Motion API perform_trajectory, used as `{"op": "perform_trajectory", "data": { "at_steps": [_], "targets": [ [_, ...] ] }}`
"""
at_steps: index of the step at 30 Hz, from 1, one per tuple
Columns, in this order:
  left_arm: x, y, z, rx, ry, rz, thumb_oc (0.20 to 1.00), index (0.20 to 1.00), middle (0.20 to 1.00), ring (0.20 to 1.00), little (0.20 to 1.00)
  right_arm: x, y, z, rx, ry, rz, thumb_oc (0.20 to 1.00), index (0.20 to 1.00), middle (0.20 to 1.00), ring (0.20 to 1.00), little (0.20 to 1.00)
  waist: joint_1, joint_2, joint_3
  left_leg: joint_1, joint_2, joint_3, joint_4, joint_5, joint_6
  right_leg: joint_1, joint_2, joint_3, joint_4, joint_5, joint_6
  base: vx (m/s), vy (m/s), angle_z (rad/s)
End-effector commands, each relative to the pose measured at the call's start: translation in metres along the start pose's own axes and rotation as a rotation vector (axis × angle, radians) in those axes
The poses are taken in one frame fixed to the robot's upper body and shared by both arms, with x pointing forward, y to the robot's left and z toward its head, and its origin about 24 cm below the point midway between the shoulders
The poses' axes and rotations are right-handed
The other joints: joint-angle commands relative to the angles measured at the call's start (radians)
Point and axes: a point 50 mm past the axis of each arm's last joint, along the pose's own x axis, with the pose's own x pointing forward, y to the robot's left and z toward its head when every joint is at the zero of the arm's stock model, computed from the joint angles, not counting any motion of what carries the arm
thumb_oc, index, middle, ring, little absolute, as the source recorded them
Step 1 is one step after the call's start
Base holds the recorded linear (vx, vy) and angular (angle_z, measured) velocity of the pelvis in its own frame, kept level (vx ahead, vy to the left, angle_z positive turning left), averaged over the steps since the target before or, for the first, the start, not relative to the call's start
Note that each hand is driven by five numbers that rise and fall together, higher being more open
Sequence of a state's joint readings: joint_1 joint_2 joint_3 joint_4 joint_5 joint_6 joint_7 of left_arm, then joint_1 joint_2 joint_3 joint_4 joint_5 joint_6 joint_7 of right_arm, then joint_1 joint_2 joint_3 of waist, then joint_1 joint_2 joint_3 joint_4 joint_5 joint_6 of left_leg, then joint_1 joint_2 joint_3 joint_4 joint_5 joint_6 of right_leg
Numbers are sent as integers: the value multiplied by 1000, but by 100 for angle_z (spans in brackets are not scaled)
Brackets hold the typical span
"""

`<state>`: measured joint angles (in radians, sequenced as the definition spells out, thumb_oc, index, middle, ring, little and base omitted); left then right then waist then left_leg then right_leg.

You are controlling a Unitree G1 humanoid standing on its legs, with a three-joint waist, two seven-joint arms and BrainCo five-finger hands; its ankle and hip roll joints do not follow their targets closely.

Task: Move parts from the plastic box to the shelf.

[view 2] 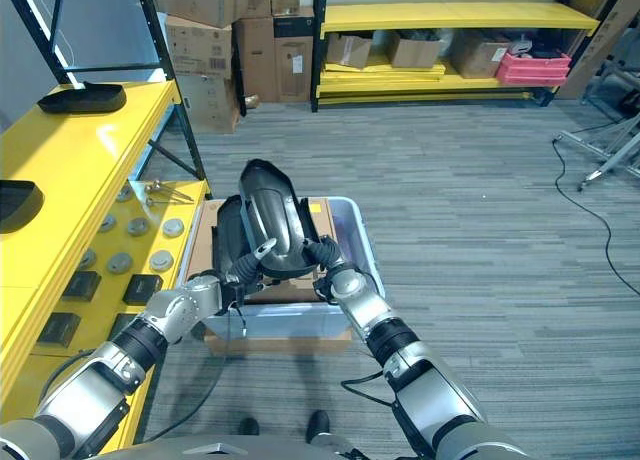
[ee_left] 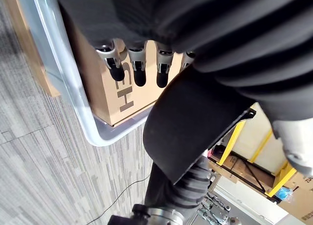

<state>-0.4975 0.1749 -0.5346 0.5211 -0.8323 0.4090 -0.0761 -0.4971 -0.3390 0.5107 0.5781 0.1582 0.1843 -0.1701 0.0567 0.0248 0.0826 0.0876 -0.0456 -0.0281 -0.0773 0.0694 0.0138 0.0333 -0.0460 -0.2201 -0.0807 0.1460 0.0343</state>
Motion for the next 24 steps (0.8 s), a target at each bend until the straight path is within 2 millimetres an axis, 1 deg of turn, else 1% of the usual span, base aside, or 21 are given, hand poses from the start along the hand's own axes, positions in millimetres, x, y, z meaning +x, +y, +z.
{"op": "perform_trajectory", "data": {
  "at_steps": [1, 2, 3, 6, 10, 11, 15, 19, 21, 22, 23, 24],
  "targets": [
    [19, -53, 24, 41, -95, -176, 1000, 1000, 1000, 1000, 1000, 9, 40, 51, -53, -160, 144, 200, 200, 200, 200, 200, 24, -24, -57, -28, 2, -31, 5, -43, 4, 32, -97, 65, 49, -85, 110, 0, 0, 0],
    [19, -55, 26, 54, -107, -177, 576, 576, 576, 576, 576, 8, 44, 49, -61, -158, 155, 200, 200, 200, 200, 200, 24, -23, -56, -28, 2, -32, 5, -43, 4, 32, -97, 64, 49, -86, 110, 0, 0, 0],
    [19, -55, 27, 67, -125, -170, 200, 200, 200, 200, 200, 7, 46, 47, -68, -156, 161, 200, 200, 200, 200, 200, 25, -23, -55, -28, 2, -32, 4, -44, 4, 33, -98, 64, 49, -86, 110, 0, 0, 0],
    [17, -55, 28, 82, -152, -173, 200, 200, 200, 200, 200, 6, 50, 39, -70, -142, 166, 200, 200, 200, 200, 200, 29, -23, -54, -28, 1, -35, 3, -44, 5, 35, -99, 59, 47, -88, 110, 0, 0, 0],
    [16, -54, 30, 60, -200, -173, 200, 200, 200, 200, 200, 5, 52, 27, -34, -118, 160, 200, 200, 200, 200, 200, 33, -21, -52, -26, 0, -36, 2, -46, 6, 38, -100, 54, 48, -89, 110, 0, 0, 0],
    [14, -52, 34, 41, -251, -170, 200, 200, 200, 200, 200, 3, 53, 18, 2, -101, 156, 200, 200, 200, 200, 200, 36, -21, -52, -23, -1, -37, 1, -47, 5, 41, -102, 50, 48, -89, 110, 0, 0, 0],
    [13, -51, 38, 18, -291, -159, 200, 200, 200, 200, 200, 3, 53, 14, 24, -91, 153, 200, 200, 200, 200, 200, 38, -21, -51, -21, 0, -37, 0, -47, 5, 44, -104, 46, 47, -89, 110, 0, 0, 0],
    [11, -48, 40, 46, -340, -141, 200, 200, 200, 200, 200, 3, 52, 9, 89, -73, 141, 200, 200, 200, 200, 200, 43, -22, -51, -18, -1, -41, -3, -47, 6, 49, -104, 41, 45, -89, 109, 0, 0, 0],
    [8, -49, 48, 29, -420, -154, 200, 200, 200, 200, 200, 3, 51, 8, 123, -64, 139, 200, 200, 200, 200, 200, 44, -23, -52, -16, -1, -43, -4, -48, 5, 52, -104, 40, 43, -89, 109, 0, 0, 0],
    [8, -49, 48, 29, -420, -155, 200, 200, 200, 200, 200, 3, 51, 8, 123, -64, 139, 200, 200, 200, 200, 200, 44, -23, -52, -16, -1, -43, -4, -48, 5, 52, -104, 39, 43, -89, 109, 0, 0, 0],
    [3, -50, 57, 36, -490, -147, 200, 200, 200, 200, 200, 2, 51, 6, 152, -60, 135, 206, 206, 206, 206, 206, 46, -23, -52, -15, -1, -44, -5, -48, 4, 54, -104, 37, 40, -89, 109, 0, 0, 0],
    [1, -50, 61, 44, -511, -139, 200, 200, 200, 200, 200, 2, 51, 6, 164, -62, 131, 479, 479, 479, 479, 479, 47, -23, -52, -15, -1, -44, -6, -47, 4, 55, -104, 37, 40, -89, 108, 0, 0, 0]
  ]
}}
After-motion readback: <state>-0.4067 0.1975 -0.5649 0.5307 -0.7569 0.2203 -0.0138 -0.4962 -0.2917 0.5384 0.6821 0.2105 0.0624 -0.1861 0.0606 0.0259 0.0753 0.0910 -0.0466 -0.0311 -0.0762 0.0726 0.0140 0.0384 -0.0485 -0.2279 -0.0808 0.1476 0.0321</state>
